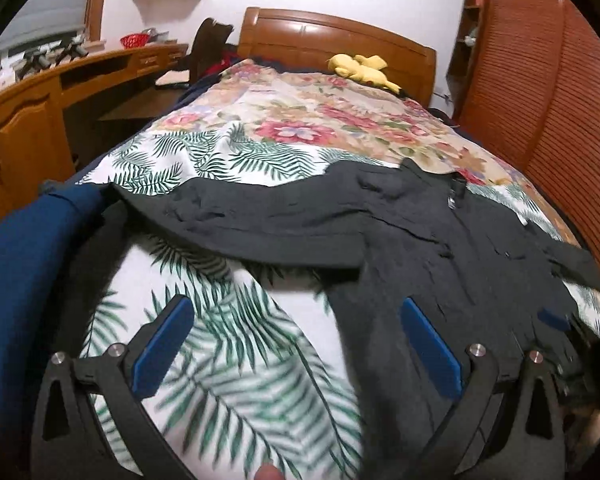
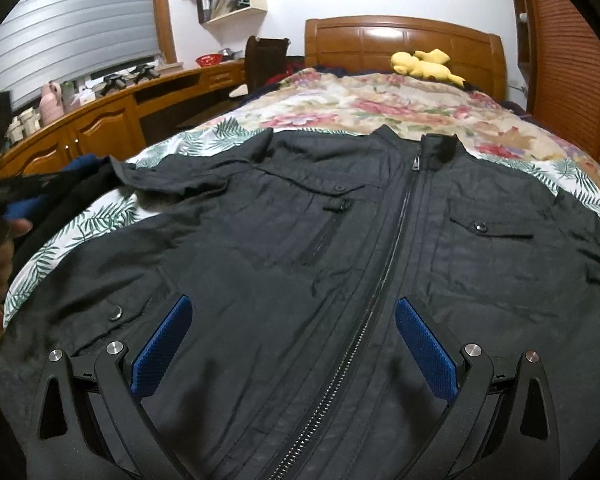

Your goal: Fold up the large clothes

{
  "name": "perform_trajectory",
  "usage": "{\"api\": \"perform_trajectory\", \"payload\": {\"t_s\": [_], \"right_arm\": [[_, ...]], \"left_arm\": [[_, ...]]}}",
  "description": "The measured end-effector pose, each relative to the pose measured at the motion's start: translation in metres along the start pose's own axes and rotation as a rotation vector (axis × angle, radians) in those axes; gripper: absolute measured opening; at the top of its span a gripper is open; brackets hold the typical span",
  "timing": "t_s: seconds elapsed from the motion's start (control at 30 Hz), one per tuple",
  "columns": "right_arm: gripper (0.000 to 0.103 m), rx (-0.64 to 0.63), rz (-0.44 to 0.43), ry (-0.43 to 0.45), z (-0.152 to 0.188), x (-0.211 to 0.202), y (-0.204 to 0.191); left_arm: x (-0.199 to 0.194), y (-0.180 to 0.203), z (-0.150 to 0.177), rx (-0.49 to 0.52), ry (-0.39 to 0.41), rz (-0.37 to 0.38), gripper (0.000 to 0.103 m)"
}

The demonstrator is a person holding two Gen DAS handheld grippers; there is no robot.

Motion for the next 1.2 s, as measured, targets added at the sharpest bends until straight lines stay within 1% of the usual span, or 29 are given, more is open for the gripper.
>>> {"api": "perform_trajectory", "payload": {"t_s": [0.07,0.13,0.23,0.27,0.33,0.4,0.53,0.6,0.63,0.7,0.73,0.8,0.83,0.87,0.9,0.93,0.97,1.03,1.1,1.2], "right_arm": [[0.103,-0.001,0.004,0.007,0.001,-0.001,-0.001],[0.103,-0.002,0.005,0.011,0.001,-0.002,0.000],[0.103,0.000,0.004,0.009,0.001,-0.001,0.001],[0.103,0.002,0.003,0.008,0.001,-0.001,0.001],[0.103,0.006,0.002,0.010,0.001,0.000,0.001],[0.103,0.008,0.000,0.011,0.001,-0.001,0.002],[0.103,0.008,0.000,0.010,0.001,0.000,0.002],[0.103,0.009,-0.001,0.012,0.001,0.000,0.002],[0.103,0.012,-0.003,0.018,0.001,-0.001,0.002],[0.103,0.022,-0.007,0.030,0.000,-0.003,0.004],[0.103,0.025,-0.007,0.033,0.000,-0.004,0.004],[0.103,0.028,-0.008,0.039,0.000,-0.005,0.004],[0.103,0.028,-0.008,0.043,0.000,-0.006,0.004],[0.103,0.029,-0.011,0.045,0.000,-0.007,0.004],[0.103,0.031,-0.013,0.047,0.000,-0.007,0.004],[0.103,0.037,-0.015,0.051,0.000,-0.007,0.005],[0.103,0.041,-0.017,0.053,0.000,-0.009,0.005],[0.103,0.049,-0.021,0.054,0.001,-0.009,0.006],[0.103,0.051,-0.023,0.055,0.001,-0.010,0.006],[0.103,0.048,-0.021,0.061,0.001,-0.011,0.006]], "left_arm": [[0.014,-0.006,-0.009,-0.004,0.008,-0.036,0.103],[0.027,-0.012,-0.016,-0.015,0.000,-0.058,0.102],[0.050,-0.024,-0.027,-0.050,-0.012,-0.086,0.096],[0.056,-0.028,-0.029,-0.059,-0.016,-0.093,0.092],[0.071,-0.036,-0.033,-0.086,-0.027,-0.105,0.089],[0.084,-0.043,-0.036,-0.104,-0.042,-0.137,0.088],[0.102,-0.051,-0.035,-0.127,-0.060,-0.169,0.081],[0.110,-0.052,-0.030,-0.140,-0.086,-0.179,0.071],[0.114,-0.052,-0.027,-0.151,-0.107,-0.172,0.063],[0.119,-0.050,-0.023,-0.158,-0.132,-0.141,0.055],[0.120,-0.050,-0.023,-0.158,-0.133,-0.140,0.048],[0.121,-0.049,-0.024,-0.154,-0.123,-0.159,0.041],[0.120,-0.048,-0.026,-0.150,-0.115,-0.163,0.033],[0.120,-0.046,-0.027,-0.139,-0.109,-0.162,0.021],[0.120,-0.043,-0.030,-0.124,-0.104,-0.173,0.017],[0.120,-0.040,-0.032,-0.110,-0.101,-0.179,0.009],[0.120,-0.039,-0.034,-0.097,-0.100,-0.184,0.004],[0.118,-0.034,-0.040,-0.083,-0.090,-0.199,0.000],[0.111,-0.029,-0.046,-0.054,-0.070,-0.204,0.000],[0.090,-0.010,-0.059,0.004,-0.006,-0.192,0.000]]}}
Point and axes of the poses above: each gripper's, at about its wrist camera, not at the fingertips, and x roughly the way its jaws point, y to its right, z to its underside, the point moved 5 cm from there along x, roughly the way its jaws point, and after that the axes turned 13 degrees about -z, right-handed, at the moved point
